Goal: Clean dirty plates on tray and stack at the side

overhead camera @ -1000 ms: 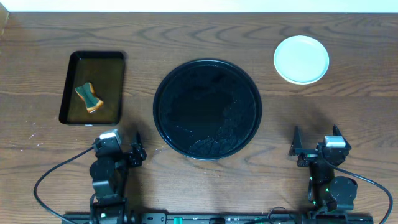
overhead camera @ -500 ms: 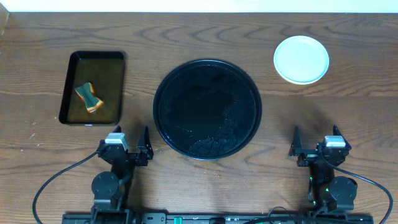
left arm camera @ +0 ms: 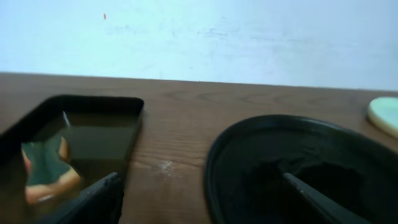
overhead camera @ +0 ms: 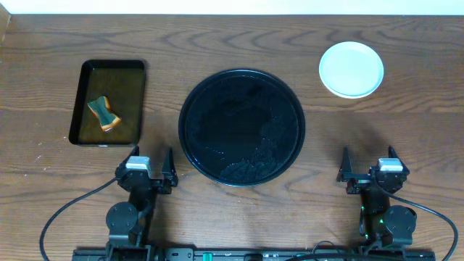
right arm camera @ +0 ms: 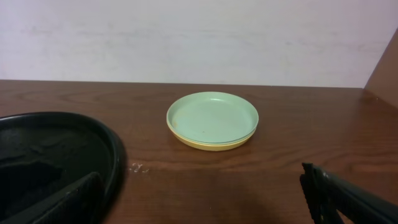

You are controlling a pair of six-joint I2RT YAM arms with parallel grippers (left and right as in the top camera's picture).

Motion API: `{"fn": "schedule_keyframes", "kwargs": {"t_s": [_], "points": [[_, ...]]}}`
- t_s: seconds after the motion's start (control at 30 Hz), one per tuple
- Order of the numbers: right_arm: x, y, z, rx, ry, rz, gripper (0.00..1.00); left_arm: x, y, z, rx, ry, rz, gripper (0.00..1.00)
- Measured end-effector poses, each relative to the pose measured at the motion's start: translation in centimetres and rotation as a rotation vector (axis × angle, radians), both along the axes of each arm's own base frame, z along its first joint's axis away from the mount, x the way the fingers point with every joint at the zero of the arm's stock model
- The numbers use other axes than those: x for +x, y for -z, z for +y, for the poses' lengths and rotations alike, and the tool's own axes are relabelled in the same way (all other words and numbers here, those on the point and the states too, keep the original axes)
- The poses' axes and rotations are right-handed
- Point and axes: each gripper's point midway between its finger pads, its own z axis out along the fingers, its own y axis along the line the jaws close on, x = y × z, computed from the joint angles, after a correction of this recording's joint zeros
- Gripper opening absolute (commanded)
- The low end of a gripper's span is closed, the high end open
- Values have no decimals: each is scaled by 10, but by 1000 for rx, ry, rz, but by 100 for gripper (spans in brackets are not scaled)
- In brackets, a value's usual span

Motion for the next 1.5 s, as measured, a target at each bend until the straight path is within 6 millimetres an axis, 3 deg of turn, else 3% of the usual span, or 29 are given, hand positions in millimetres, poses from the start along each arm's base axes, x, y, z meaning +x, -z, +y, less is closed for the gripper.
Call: {"fn": "schedule_keyframes", "kwargs": {"t_s": [0.37,1.5], "points": [[0,0,0,0,0,0,99,0,1,10,89,-50,1,79],[0,0,0,0,0,0,99,1,0,19,93,-104,0,79]]}}
